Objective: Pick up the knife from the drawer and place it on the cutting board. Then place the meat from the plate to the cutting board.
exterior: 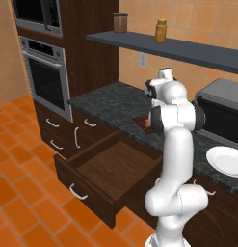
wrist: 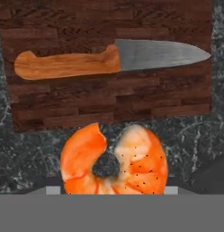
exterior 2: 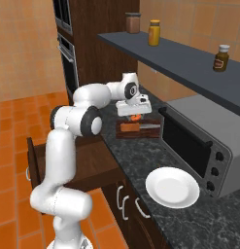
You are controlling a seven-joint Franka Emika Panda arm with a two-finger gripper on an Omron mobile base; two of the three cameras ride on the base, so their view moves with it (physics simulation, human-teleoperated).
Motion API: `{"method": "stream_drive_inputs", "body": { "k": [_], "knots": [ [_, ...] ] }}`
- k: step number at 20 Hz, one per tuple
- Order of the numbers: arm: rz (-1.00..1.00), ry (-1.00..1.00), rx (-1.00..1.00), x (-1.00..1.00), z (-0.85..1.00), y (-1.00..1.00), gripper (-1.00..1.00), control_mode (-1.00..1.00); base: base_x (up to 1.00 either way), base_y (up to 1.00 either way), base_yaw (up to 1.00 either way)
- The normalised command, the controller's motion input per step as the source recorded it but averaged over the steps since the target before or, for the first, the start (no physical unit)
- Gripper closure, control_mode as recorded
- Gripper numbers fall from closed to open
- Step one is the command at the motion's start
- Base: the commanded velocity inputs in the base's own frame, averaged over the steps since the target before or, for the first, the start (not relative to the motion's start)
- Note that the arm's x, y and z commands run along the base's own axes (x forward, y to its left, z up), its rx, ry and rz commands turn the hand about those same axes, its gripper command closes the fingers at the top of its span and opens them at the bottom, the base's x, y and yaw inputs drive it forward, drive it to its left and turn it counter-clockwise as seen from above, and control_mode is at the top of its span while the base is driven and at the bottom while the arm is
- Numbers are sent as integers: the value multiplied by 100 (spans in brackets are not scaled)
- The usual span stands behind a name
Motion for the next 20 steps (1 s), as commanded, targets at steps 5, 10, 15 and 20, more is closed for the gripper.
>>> {"method": "stream_drive_inputs", "body": {
  "k": [5, 10, 15, 20],
  "knots": [
    [3, 6, 4, 74, -41, -56, 100, -100, 0, 0, 0],
    [20, -5, 13, 25, -39, -5, 100, -100, 0, 0, 0],
    [11, -8, 5, -25, -25, 9, 100, -100, 0, 0, 0],
    [0, -16, 3, 12, -1, 9, 100, -100, 0, 0, 0]
  ]
}}
